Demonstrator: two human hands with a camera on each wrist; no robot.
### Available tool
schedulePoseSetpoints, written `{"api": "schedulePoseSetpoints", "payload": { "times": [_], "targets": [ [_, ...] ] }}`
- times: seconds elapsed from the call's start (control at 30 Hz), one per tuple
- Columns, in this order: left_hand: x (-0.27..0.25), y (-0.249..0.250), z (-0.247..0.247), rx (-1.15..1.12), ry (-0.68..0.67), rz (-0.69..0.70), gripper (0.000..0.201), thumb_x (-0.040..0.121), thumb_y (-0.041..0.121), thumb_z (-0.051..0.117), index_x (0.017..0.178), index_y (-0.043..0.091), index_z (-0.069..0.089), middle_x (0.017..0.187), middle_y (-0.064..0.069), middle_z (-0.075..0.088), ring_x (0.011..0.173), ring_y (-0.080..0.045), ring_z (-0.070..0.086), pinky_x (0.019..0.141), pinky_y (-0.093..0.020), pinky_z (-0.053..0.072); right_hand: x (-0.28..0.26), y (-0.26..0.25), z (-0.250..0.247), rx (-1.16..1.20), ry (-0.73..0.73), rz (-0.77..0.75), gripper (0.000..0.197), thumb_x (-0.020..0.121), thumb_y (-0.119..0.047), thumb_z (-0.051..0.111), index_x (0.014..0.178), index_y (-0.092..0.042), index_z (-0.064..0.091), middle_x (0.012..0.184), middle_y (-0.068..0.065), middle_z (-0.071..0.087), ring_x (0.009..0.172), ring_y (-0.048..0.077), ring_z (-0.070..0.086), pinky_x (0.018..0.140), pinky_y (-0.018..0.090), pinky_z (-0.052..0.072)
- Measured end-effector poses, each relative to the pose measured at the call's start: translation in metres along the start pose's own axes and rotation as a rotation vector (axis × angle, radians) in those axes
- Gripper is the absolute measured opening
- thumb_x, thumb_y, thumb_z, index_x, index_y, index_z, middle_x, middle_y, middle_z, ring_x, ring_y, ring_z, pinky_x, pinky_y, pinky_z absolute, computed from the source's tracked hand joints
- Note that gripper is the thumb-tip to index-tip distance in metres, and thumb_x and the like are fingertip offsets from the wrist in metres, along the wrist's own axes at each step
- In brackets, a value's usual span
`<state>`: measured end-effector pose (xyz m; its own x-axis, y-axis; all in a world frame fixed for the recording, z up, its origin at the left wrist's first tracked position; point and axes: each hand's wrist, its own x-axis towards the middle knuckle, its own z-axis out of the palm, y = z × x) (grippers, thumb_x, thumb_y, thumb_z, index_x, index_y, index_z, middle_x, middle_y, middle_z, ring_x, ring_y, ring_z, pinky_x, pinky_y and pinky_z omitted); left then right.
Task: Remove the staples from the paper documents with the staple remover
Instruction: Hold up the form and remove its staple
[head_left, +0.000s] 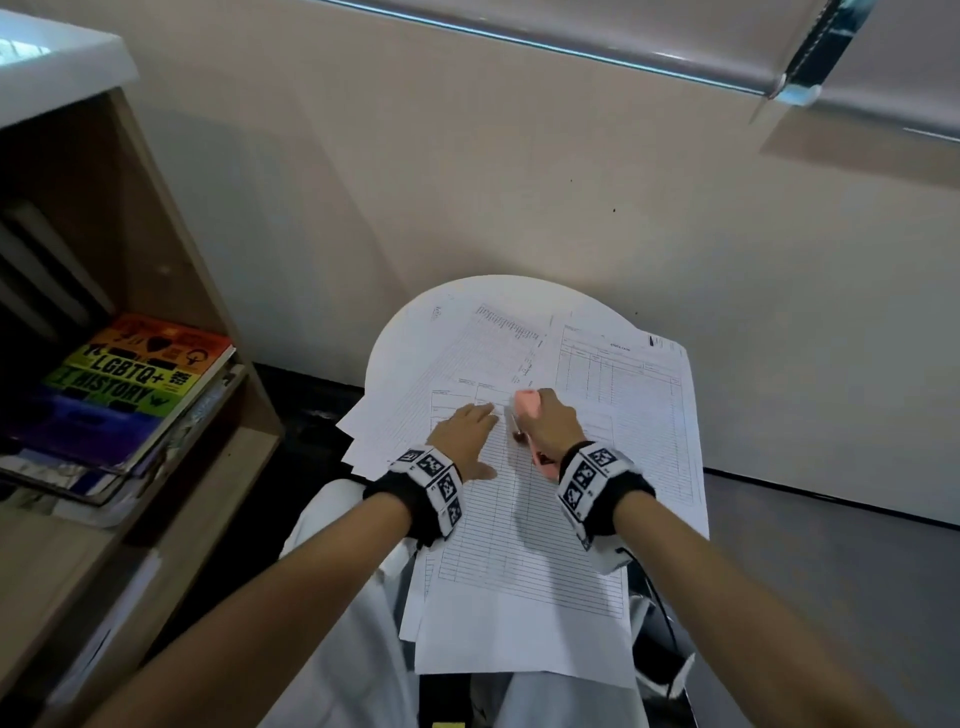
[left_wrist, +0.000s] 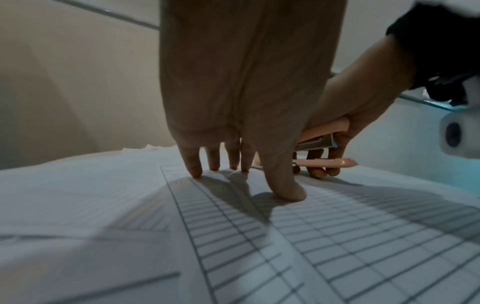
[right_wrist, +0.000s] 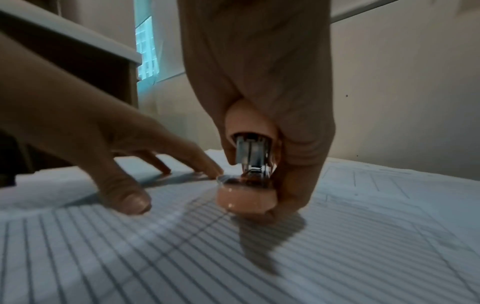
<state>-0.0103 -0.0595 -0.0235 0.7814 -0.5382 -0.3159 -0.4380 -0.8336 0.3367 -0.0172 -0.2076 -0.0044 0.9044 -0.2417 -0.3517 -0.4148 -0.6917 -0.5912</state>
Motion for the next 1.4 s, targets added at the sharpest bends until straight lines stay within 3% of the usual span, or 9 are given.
{"api": "schedulePoseSetpoints", "payload": {
  "times": [0.17,0.4,0.6,0.77,0.9,1.0,1.1,1.2,1.4],
  "targets": [
    [0.005,0.006,0.0,0.045,0.033,-0.032,0.082,0.081,0.032,0.071,0.147,0.015,0.025,0.159,-0.001,0.011,0.146,-0.022,0.01,0.116,-0.045,0.025,0.006,0.005,0.015,-0.049,0.078,-0.041,0.052,0.098,-0.041,0.045,0.139,-0.011,0.036,0.127,0.021,0.053,0.108,0.037,0.058,0.085,0.041,0.049],
    [0.007,0.009,0.003,0.09,0.046,-0.002,0.076,0.082,0.027,0.07,0.144,0.014,0.027,0.16,-0.002,0.007,0.148,-0.023,0.006,0.118,-0.04,0.019,0.016,-0.002,0.022,-0.07,0.14,-0.012,0.051,0.099,-0.041,0.042,0.137,-0.008,0.034,0.126,0.02,0.052,0.11,0.037,0.056,0.084,0.043,0.046],
    [0.012,0.004,0.004,0.073,0.029,0.036,0.079,0.079,0.03,0.074,0.142,0.012,0.031,0.159,-0.005,0.012,0.147,-0.025,0.009,0.119,-0.04,0.021,0.017,0.002,0.024,-0.208,0.164,-0.135,0.053,0.098,-0.022,0.046,0.146,-0.017,0.025,0.128,0.018,0.046,0.105,0.036,0.057,0.077,0.042,0.046],
    [0.013,0.005,0.002,0.098,0.029,0.033,0.08,0.078,0.03,0.074,0.142,0.013,0.031,0.158,-0.005,0.014,0.147,-0.025,0.011,0.119,-0.039,0.021,0.019,-0.007,0.022,-0.16,0.187,-0.055,0.051,0.1,-0.035,0.04,0.144,-0.012,0.028,0.122,0.02,0.055,0.107,0.037,0.057,0.08,0.04,0.044],
    [0.014,0.009,0.001,0.139,0.033,0.019,0.089,0.077,0.031,0.075,0.146,0.011,0.024,0.157,-0.005,0.018,0.146,-0.025,0.016,0.117,-0.04,0.026,0.023,-0.016,0.021,-0.098,0.188,0.017,0.049,0.1,-0.037,0.041,0.139,-0.009,0.032,0.124,0.02,0.055,0.109,0.037,0.057,0.078,0.038,0.044],
    [0.016,0.012,-0.002,0.186,0.021,0.011,0.084,0.076,0.032,0.075,0.143,0.011,0.029,0.155,-0.005,0.021,0.143,-0.023,0.022,0.113,-0.039,0.031,0.025,-0.016,0.015,0.051,0.187,0.068,0.046,0.1,-0.032,0.042,0.139,-0.009,0.033,0.127,0.022,0.051,0.111,0.039,0.056,0.083,0.041,0.045],
    [0.017,0.013,-0.004,0.198,0.004,-0.014,0.078,0.08,0.039,0.071,0.142,0.014,0.031,0.155,-0.002,0.021,0.141,-0.023,0.027,0.111,-0.039,0.034,0.023,-0.005,0.003,0.07,0.209,0.047,0.049,0.099,-0.03,0.042,0.143,-0.011,0.029,0.127,0.024,0.051,0.108,0.041,0.056,0.084,0.044,0.046],
    [0.023,0.021,-0.004,0.192,0.049,-0.056,0.07,0.088,0.052,0.053,0.144,0.017,0.03,0.149,-0.002,0.028,0.136,-0.026,0.03,0.105,-0.039,0.037,0.015,0.023,-0.017,0.039,0.24,0.032,0.049,0.098,-0.033,0.042,0.143,-0.015,0.029,0.123,0.024,0.053,0.102,0.041,0.058,0.082,0.044,0.049],
    [0.037,0.058,0.018,0.187,0.109,-0.181,0.078,0.09,0.05,0.051,0.143,-0.001,0.024,0.152,-0.016,0.016,0.143,-0.031,0.016,0.117,-0.039,0.022,0.004,0.074,-0.036,-0.032,0.219,0.091,0.049,0.096,-0.043,0.047,0.138,-0.02,0.035,0.119,0.021,0.057,0.098,0.037,0.06,0.085,0.049,0.053]
  ]
}}
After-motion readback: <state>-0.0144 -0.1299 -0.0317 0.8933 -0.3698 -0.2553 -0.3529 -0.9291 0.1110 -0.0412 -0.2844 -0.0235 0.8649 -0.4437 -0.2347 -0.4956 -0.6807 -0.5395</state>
